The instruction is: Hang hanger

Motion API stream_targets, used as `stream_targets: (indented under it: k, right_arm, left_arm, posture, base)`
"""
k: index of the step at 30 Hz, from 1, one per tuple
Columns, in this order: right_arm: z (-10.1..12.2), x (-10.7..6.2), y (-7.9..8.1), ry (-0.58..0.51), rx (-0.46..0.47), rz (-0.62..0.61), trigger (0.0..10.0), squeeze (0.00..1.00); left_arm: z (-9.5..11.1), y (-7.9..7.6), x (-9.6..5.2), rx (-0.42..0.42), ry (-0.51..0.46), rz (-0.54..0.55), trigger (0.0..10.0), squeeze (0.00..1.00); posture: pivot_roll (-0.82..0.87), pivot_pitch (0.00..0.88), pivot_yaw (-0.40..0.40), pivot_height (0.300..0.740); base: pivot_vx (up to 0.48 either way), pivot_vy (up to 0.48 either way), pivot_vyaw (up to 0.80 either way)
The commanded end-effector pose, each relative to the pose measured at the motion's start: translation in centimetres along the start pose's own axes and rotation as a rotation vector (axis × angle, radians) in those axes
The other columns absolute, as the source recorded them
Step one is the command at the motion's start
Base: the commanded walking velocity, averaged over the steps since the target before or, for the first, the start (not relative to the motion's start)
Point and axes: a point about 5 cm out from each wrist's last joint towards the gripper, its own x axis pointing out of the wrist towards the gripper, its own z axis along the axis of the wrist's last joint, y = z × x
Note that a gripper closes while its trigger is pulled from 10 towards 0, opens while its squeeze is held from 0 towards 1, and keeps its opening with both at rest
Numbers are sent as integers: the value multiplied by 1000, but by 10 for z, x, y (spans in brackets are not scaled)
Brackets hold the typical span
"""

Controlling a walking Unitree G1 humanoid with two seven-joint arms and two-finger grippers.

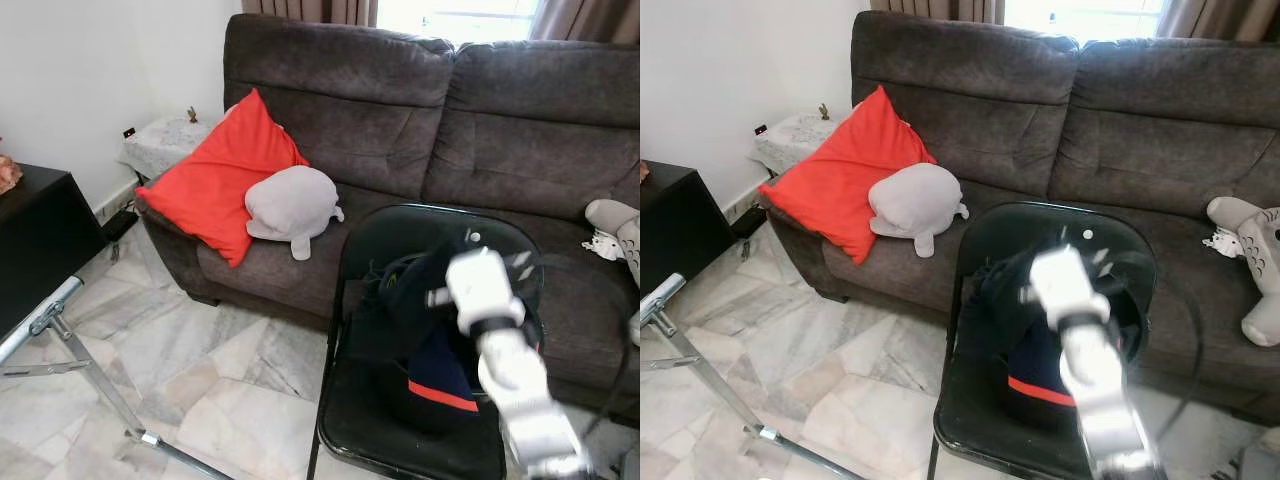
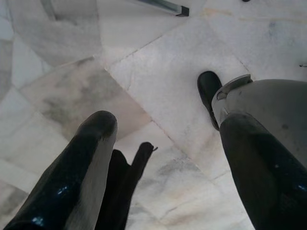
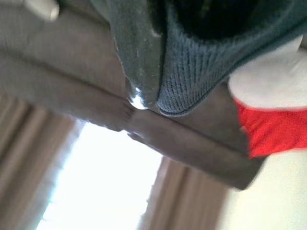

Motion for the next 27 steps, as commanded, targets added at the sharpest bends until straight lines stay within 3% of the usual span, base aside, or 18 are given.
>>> stream_targets:
  k: [1,7,8,9,10,11,18,19,20,22,25,27]
  right_arm:
    - [-28,-9,-6,174,96,-71,0,0]
    - [-62,-23,-20,389,295,-246,0,0]
    - [-70,-26,-26,440,337,-296,3098,0]
    - [-72,-27,-27,449,343,-304,4000,0]
    - [-72,-28,-30,468,333,-320,5647,0]
    - [-72,-27,-31,464,334,-322,10000,0]
    - [-59,-8,-33,411,349,-326,10000,0]
    - [-48,1,-33,344,335,-312,10000,0]
    - [-48,1,-33,344,335,-312,10000,0]
    - [-20,21,-27,209,253,-241,10000,0]
    - [-2,31,-21,126,206,-201,10000,0]
    - [21,42,-6,29,150,-116,10000,0]
  left_arm:
    - [-4,1,-1,-6,16,6,10000,0]
    - [-4,1,0,-14,14,6,10000,0]
    - [-4,0,0,-11,15,5,10000,0]
    - [-4,0,0,-10,16,5,10000,0]
    - [-4,1,0,-11,16,5,10000,0]
    - [-4,1,0,-10,16,5,10000,0]
    - [-4,1,0,-8,16,6,10000,0]
    - [-4,1,0,-9,15,7,10000,0]
    - [-4,1,0,-9,15,7,10000,0]
    - [-3,1,0,-9,14,8,10000,0]
    - [-3,1,0,-9,14,8,10000,0]
    - [-3,1,0,-8,13,9,10000,0]
  posture:
    - [-2,0,23,740]
    - [-3,0,23,740]
    - [-3,0,22,740]
    - [-3,0,22,740]
    - [-3,0,23,740]
    - [-2,0,24,740]
    - [-3,0,27,740]
    - [1,0,27,740]
    - [1,0,27,740]
    - [1,0,30,740]
    - [-1,0,35,740]
    - [-1,0,36,740]
  base:
    - [0,0,0]
    - [0,0,0]
    - [0,0,0]
    - [0,0,0]
    - [0,0,0]
    - [0,0,0]
    - [0,0,0]
    - [0,0,0]
    - [0,0,0]
    - [0,0,0]
    - [0,0,0]
    - [0,0,0]
